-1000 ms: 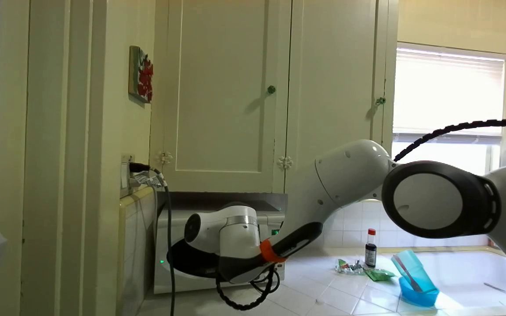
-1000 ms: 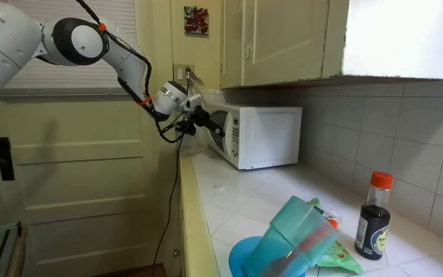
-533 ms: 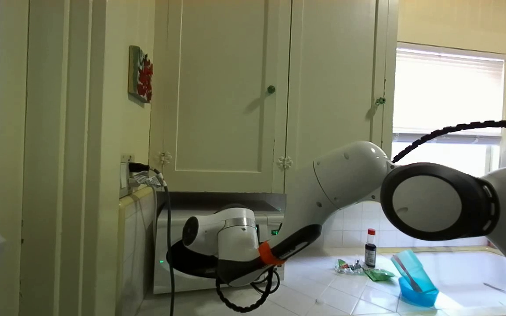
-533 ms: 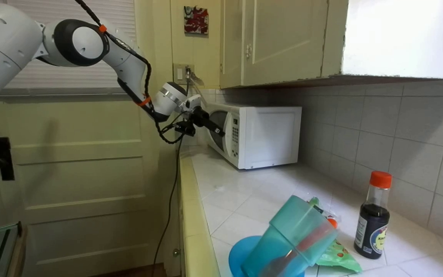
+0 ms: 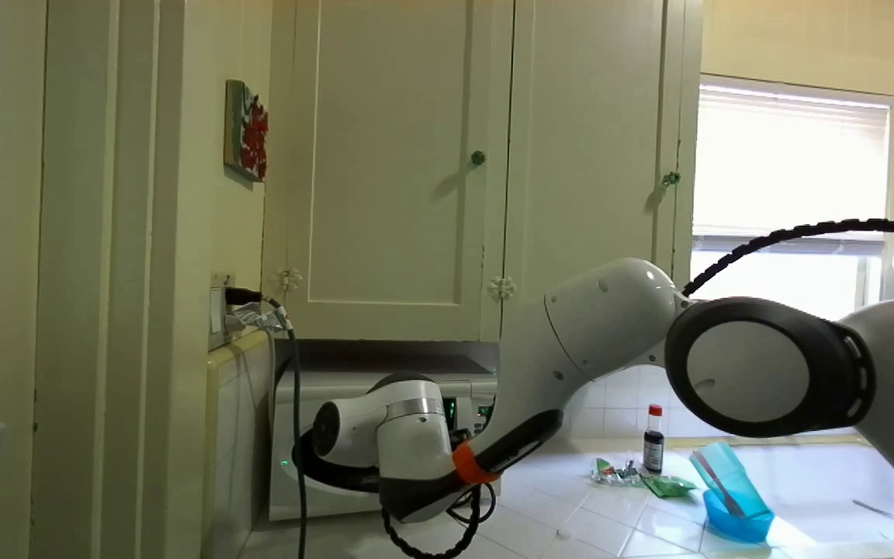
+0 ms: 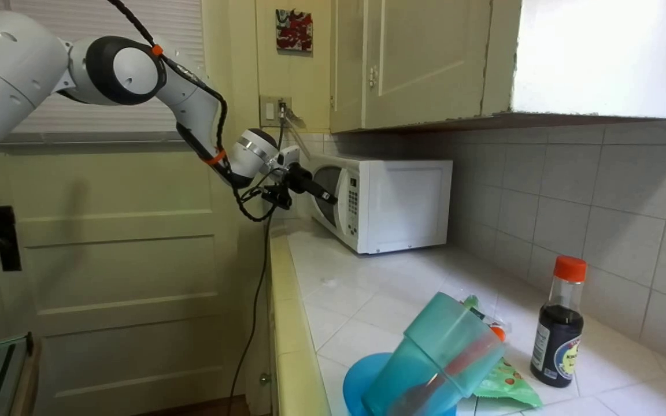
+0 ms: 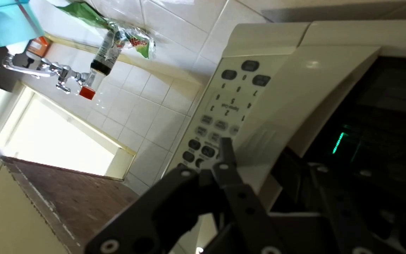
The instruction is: Open the microwave
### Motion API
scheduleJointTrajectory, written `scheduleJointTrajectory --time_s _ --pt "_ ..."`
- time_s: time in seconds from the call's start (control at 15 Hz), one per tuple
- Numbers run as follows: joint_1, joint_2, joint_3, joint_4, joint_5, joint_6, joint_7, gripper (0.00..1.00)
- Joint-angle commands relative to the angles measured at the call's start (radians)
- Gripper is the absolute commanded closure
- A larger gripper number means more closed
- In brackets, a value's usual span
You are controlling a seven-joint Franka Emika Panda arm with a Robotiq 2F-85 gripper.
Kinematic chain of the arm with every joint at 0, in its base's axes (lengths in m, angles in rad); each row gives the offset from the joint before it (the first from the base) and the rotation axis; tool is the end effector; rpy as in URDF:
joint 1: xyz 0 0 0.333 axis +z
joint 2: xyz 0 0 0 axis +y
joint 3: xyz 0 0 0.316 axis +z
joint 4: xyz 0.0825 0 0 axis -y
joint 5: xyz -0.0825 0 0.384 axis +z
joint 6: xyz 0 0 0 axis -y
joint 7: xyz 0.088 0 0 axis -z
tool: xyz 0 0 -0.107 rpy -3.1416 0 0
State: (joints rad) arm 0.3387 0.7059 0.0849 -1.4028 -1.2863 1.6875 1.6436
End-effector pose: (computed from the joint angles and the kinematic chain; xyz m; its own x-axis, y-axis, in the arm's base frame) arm 0.6905 0.1954 0.3160 0.5229 -0.1409 0.8407 -0.7866 -0.4596 0.4123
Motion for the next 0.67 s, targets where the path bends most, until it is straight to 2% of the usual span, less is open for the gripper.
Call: scheduleJointTrajectory --time_s 0.0,0.47,0.6 --pt "0.047 0.046 0.046 0.010 -0.002 0.006 -0.070 0.92" --pt "0.043 0.081 0.075 0.075 0.029 -0.006 -0.071 0.92" --pt "0.053 0.100 0.107 0.091 0.066 0.059 -0.068 0.92"
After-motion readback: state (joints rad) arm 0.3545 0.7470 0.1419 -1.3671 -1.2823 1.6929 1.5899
